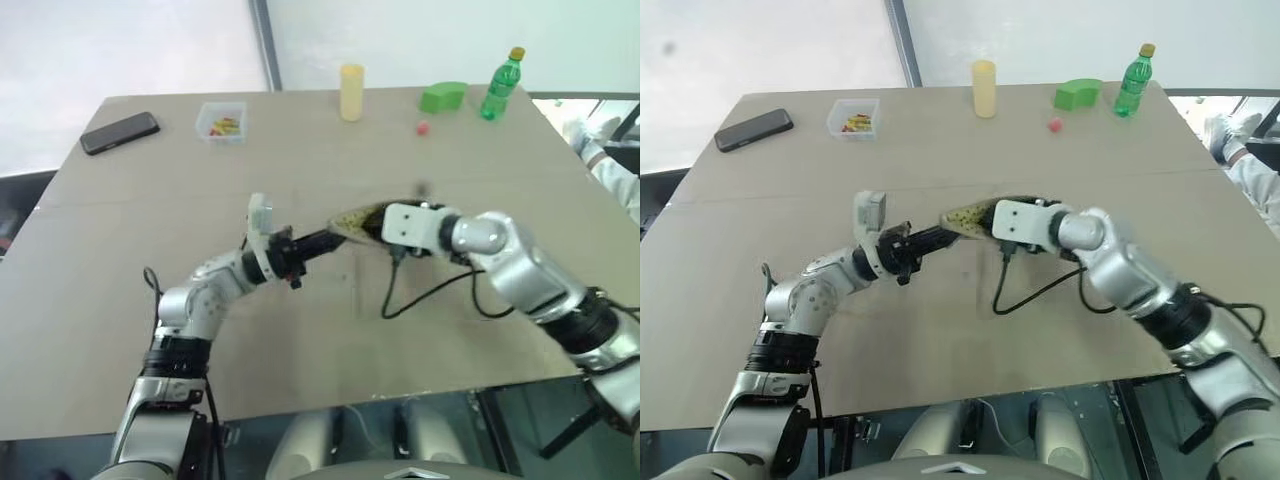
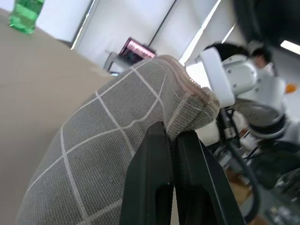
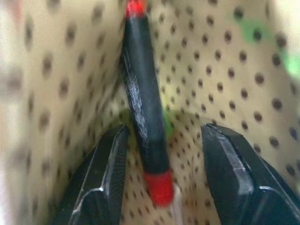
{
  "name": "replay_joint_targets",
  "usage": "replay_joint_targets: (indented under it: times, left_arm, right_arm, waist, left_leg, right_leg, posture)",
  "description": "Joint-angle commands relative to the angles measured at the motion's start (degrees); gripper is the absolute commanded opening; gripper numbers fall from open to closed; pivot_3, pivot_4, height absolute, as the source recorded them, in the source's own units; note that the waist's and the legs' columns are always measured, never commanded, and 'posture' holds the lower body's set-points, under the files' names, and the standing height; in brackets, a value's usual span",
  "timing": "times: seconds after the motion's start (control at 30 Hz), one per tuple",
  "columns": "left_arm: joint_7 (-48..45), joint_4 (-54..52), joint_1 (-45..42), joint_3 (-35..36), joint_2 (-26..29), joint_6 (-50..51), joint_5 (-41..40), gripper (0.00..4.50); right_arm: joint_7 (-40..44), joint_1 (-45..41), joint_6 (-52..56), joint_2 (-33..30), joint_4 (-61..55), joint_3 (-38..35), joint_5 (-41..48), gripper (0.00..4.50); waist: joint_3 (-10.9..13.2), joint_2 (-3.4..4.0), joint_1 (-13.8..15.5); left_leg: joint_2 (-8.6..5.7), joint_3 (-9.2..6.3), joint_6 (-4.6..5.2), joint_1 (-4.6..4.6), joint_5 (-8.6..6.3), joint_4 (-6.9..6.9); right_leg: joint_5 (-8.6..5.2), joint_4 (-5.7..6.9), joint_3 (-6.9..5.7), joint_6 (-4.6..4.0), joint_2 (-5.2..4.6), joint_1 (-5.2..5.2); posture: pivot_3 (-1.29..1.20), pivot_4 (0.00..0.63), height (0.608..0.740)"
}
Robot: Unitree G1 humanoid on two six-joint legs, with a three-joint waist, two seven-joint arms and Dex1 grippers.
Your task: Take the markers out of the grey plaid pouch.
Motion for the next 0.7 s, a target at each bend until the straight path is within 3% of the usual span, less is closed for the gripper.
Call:
replay_joint_targets:
  times: [0.03,0.1,0.23,0.5,0.7]
  left_arm:
    - [1.21,-5.04,-0.90,2.96,-0.77,6.18,-6.34,0.00]
    - [0.34,-5.85,0.16,1.95,-0.18,6.49,-5.03,0.00]
    - [0.12,-5.91,3.76,-0.69,0.20,5.34,-0.68,0.00]
    - [1.71,-8.92,10.94,-3.01,0.53,2.27,6.16,0.00]
    - [5.31,-9.21,12.30,-0.84,-0.74,-0.11,8.08,0.00]
  right_arm:
    - [9.13,-2.30,6.47,-7.02,-7.77,-7.26,3.86,2.56]
    - [13.17,-2.30,8.79,-10.76,-10.45,-8.32,5.58,2.56]
    - [13.83,-0.62,9.04,-10.60,-10.14,-5.33,4.99,2.56]
    - [13.17,-0.10,7.88,-3.42,-3.95,2.83,2.03,2.56]
    - [14.55,1.73,4.44,-3.07,-2.16,4.00,0.46,2.56]
  waist:
    - [-0.01,-0.01,-0.02]
    - [-0.01,-0.01,-0.02]
    - [-0.01,-0.01,-0.39]
    - [-0.03,-0.03,-0.01]
    - [-0.03,-0.03,0.21]
  left_leg:
    - [0.01,-0.01,0.04,0.00,-0.03,-0.01]
    - [0.05,-0.04,0.09,0.02,-0.06,-0.05]
    - [0.09,0.03,0.10,0.08,-0.07,-0.11]
    - [0.07,0.03,-0.01,0.03,-0.02,-0.10]
    - [0.06,0.02,-0.16,0.04,-0.10,-0.10]
  right_leg:
    - [0.00,-0.01,0.00,0.00,-0.09,0.00]
    - [0.00,-0.05,0.00,0.00,-0.15,0.03]
    - [0.00,-0.11,0.21,0.00,-0.17,0.04]
    - [0.00,-0.12,0.28,-0.02,-0.26,0.02]
    - [0.00,-0.14,0.26,-0.02,-0.26,0.03]
  posture:
    - [0.00,0.150,0.740]
    - [0.00,0.150,0.740]
    - [0.00,0.150,0.740]
    - [0.00,0.150,0.740]
    - [0.00,0.150,0.740]
